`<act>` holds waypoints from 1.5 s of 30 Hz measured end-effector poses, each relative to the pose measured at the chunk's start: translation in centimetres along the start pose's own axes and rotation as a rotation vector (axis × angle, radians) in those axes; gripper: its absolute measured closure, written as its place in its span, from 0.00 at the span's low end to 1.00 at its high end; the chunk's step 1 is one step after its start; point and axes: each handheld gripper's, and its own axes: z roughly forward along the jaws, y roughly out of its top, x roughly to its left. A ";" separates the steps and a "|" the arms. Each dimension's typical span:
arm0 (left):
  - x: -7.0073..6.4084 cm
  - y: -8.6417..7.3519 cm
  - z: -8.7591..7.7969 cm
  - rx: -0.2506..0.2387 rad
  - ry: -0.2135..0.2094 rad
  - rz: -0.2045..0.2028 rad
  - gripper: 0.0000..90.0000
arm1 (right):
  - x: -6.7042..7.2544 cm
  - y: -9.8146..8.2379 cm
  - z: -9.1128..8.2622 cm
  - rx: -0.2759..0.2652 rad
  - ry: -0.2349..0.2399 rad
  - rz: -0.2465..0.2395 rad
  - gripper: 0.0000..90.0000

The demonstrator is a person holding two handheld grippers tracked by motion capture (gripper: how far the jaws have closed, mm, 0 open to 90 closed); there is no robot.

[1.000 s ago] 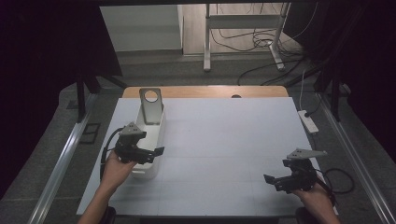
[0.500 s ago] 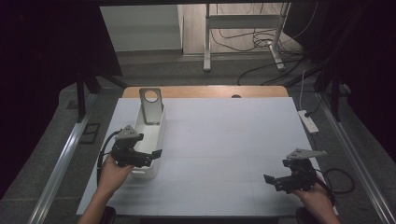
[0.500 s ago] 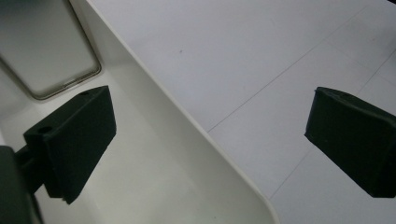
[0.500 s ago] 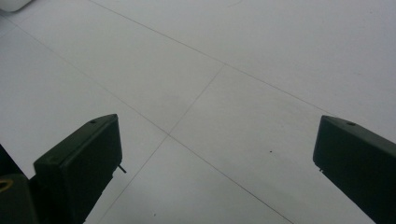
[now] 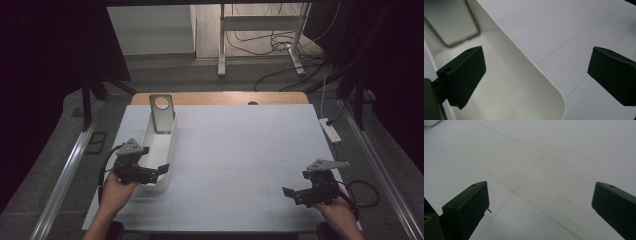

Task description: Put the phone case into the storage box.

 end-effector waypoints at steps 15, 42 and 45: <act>-0.2 -1.2 -1.2 -0.008 0.019 -0.012 0.02 | 0.0 0.0 0.0 0.001 -0.004 -0.002 0.02; -0.8 -3.8 -2.8 -0.001 0.044 -0.028 0.02 | 0.0 0.0 0.0 0.006 -0.003 -0.002 0.02; -1.0 -4.0 -3.0 0.002 0.048 -0.029 0.02 | 0.0 0.0 0.1 0.007 -0.003 -0.003 0.02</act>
